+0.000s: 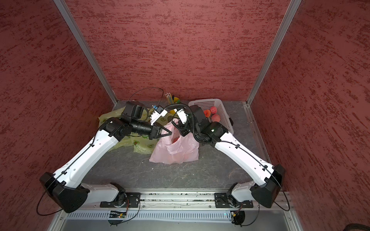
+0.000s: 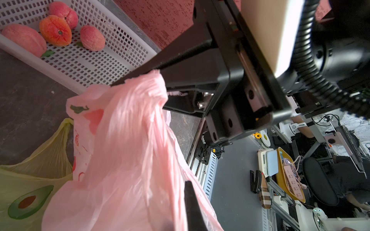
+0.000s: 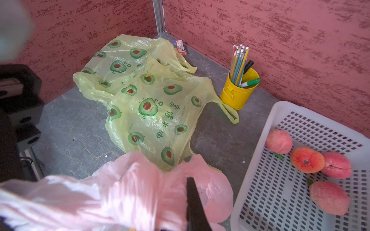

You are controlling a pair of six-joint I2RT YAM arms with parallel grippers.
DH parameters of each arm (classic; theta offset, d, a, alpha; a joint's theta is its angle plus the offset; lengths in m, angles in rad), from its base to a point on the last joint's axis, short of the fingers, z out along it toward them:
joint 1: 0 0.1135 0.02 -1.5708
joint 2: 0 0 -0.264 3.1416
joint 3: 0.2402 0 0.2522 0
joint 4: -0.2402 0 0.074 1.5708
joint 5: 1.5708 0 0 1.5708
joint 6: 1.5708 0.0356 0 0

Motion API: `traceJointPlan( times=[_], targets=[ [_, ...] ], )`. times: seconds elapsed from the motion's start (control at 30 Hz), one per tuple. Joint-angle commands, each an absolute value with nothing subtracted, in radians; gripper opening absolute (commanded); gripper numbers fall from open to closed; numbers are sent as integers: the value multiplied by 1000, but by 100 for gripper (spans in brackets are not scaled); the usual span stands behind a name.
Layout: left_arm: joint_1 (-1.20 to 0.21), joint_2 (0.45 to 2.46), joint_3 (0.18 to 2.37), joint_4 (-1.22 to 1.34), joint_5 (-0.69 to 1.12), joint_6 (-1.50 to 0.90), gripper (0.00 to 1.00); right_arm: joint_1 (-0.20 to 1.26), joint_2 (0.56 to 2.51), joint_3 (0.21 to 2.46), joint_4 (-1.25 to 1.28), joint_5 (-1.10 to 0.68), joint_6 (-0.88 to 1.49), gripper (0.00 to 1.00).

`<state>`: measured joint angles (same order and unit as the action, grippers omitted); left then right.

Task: Place the peach into a plastic bag & tie a knot
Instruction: Cross the plastic bag at the center of the board.

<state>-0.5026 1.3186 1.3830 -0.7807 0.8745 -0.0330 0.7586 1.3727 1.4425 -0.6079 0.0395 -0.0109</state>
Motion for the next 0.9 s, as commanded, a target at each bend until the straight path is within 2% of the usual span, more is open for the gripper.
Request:
traceJointPlan(
  times=[0.0,0.17,0.3,0.4,0.57,0.87],
  targets=[
    [-502,1300,1335,-665,981,-111,0,738,1331,1393,-521,193,20,0],
    [-505,1308,1284,-526,1044,-206,0,739,1267,1262,-335,160,44,0],
    [-506,1309,1268,-443,1087,-272,0,742,1244,1182,-223,315,8,0],
    [-513,1308,1234,-312,1129,-357,0,742,1226,1126,-120,360,10,0],
    [-538,1336,1215,-235,1122,-400,0,750,1197,1040,102,233,143,0],
    [-567,1367,1207,-62,1143,-504,0,767,1248,1000,367,174,266,0]
  ],
)
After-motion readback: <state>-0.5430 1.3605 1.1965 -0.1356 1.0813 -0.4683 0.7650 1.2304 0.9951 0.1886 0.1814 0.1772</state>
